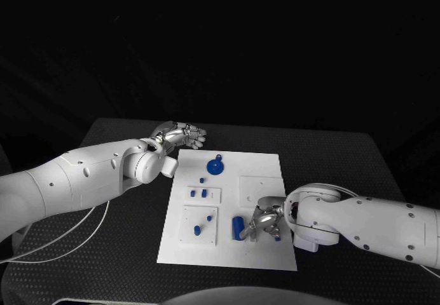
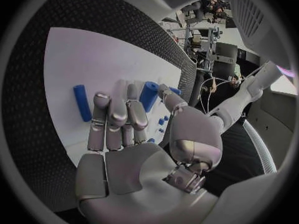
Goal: Assemble the parts on the task board
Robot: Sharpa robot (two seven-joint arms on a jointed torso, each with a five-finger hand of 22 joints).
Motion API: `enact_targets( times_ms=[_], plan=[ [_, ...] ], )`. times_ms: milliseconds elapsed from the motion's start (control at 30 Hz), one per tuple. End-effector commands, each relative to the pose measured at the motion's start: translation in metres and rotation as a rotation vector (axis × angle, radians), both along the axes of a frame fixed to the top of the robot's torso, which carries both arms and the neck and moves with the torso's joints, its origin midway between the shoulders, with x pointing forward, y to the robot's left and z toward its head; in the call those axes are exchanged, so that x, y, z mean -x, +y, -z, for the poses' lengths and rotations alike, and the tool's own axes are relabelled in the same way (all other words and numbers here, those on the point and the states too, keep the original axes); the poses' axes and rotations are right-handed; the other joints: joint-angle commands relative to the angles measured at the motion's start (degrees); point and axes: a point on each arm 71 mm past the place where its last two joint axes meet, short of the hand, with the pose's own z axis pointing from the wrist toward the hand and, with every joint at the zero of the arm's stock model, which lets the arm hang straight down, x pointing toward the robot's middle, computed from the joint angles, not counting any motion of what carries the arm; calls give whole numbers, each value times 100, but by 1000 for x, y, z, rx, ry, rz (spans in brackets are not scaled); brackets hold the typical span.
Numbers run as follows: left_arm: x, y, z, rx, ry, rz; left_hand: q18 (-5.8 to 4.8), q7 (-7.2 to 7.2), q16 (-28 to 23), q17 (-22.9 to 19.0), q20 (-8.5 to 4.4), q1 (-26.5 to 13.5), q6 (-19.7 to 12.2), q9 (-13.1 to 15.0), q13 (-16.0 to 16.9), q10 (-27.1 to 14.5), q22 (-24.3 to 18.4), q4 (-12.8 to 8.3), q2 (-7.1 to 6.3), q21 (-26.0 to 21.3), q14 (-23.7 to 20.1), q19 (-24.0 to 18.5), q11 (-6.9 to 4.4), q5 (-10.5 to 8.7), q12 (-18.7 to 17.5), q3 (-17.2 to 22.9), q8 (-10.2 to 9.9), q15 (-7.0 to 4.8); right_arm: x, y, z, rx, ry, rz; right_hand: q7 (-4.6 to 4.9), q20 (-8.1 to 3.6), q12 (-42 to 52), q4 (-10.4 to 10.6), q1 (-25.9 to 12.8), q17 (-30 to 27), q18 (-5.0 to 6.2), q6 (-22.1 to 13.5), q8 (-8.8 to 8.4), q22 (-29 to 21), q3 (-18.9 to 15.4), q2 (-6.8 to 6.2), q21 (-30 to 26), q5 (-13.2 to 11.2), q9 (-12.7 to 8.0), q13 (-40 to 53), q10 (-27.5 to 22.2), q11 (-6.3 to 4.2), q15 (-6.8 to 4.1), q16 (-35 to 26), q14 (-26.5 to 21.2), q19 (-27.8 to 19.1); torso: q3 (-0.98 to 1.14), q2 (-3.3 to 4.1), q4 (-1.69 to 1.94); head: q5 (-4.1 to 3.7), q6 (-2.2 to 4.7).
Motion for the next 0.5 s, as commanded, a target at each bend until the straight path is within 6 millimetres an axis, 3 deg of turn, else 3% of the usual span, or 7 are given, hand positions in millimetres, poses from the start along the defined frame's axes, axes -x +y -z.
enact_targets(
  times_ms=[33, 167, 233, 300, 500],
  plan=[
    [0, -3, -1, 13, -1, 16, 83, -7, -22, 8, 17, -51, -42, -7, -9, -42, 8, 35, 7, -39, 28, -26, -5, 8, 1, 11, 18, 14, -3, 2, 0, 11, -40, 5, 4, 5, 33, 161, -56, 11, 89, 40, -29, -13, 92, 46, 38, -31, 1, 18, 44, -11, -1, 28, 45, 44, -6, -2, 1, 1, -10],
    [0, -3, -1, 12, -1, 15, 83, -7, -23, 10, 17, -52, -42, -7, -9, -42, 8, 37, 8, -39, 29, -26, -5, 8, 1, 12, 18, 14, -5, 3, 1, 30, -53, 1, -4, -1, 62, 247, -100, 14, 89, 58, -30, -16, 158, 129, 48, -30, 1, 41, 66, -17, -4, 39, 61, 43, -4, -2, 5, -2, -9],
    [0, -3, -1, 12, 0, 15, 83, -7, -24, 11, 16, -52, -42, -7, -9, -42, 8, 38, 8, -39, 29, -26, -6, 8, 1, 12, 18, 14, -5, 3, 1, 38, -61, -4, -10, -4, 88, 337, -150, 19, 89, 75, -31, -21, 238, 262, 52, -31, -1, 61, 83, -23, -7, 48, 74, 41, -6, -5, 4, -5, -11],
    [0, -3, -1, 12, 1, 15, 83, -7, -25, 12, 16, -52, -42, -7, -9, -42, 8, 38, 9, -39, 29, -26, -6, 8, 1, 13, 19, 14, -5, 4, 1, 40, -61, -8, -14, -10, 93, 339, -144, 24, 89, 83, -33, -19, 296, 309, 61, -31, -2, 68, 86, -28, -10, 58, 84, 37, -9, -5, 1, -7, -14],
    [1, -3, -1, 12, 3, 17, 84, -8, -28, 16, 16, -50, -42, -7, -9, -42, 9, 38, 8, -40, 30, -27, -6, 8, 2, 14, 20, 13, -6, 5, 0, 55, -80, -21, -17, -19, 94, 258, -51, 13, 89, 117, -50, -19, 690, 200, 113, -30, -13, 88, 96, -31, -12, 71, 101, 36, -13, -7, 0, -4, -23]
  ],
)
